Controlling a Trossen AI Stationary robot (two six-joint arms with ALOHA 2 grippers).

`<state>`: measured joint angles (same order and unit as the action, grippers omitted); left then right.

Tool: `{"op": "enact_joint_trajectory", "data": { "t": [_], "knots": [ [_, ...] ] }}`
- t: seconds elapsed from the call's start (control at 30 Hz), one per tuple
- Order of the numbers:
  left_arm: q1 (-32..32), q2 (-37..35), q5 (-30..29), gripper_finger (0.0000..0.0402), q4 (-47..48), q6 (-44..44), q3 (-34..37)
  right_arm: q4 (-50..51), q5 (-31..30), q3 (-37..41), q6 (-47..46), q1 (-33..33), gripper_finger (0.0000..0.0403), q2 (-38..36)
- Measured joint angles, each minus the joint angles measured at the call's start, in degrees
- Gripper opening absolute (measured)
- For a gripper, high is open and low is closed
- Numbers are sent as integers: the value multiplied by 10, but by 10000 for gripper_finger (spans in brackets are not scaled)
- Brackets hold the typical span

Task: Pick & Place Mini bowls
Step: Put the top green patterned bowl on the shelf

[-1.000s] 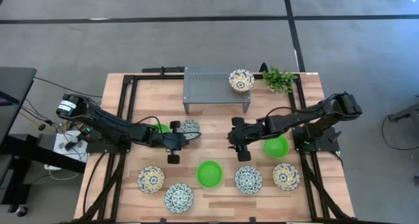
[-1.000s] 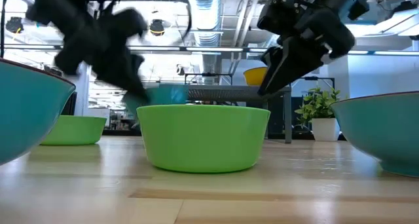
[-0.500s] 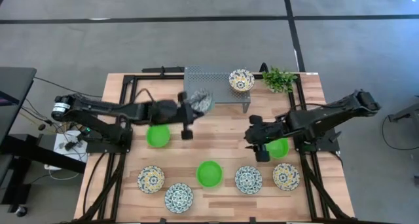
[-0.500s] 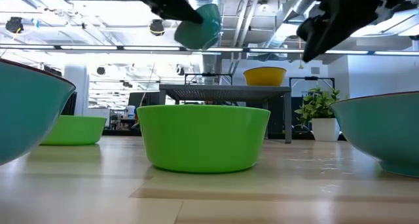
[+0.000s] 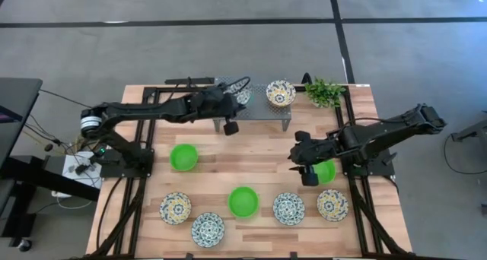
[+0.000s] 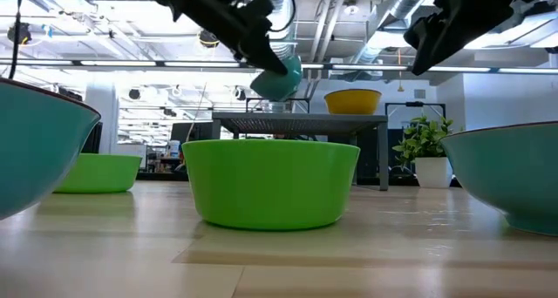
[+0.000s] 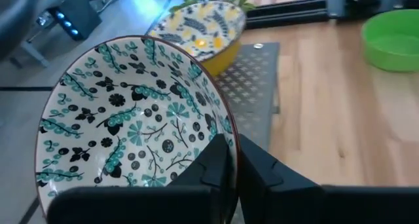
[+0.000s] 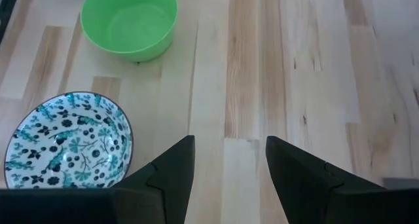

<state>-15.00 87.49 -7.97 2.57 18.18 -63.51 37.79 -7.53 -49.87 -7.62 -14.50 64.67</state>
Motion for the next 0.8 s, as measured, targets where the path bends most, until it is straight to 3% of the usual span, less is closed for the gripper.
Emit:
{"op": "enact_joint_trajectory", "data": {
  "t": [0.2,0.8],
  "knots": [
    [-19,45,1,22,4,0,-17,-1,0,0,0,0,185,4],
    [-41,61,27,25,-8,13,-20,-5,0,0,0,0,185,4]
  ]
}}
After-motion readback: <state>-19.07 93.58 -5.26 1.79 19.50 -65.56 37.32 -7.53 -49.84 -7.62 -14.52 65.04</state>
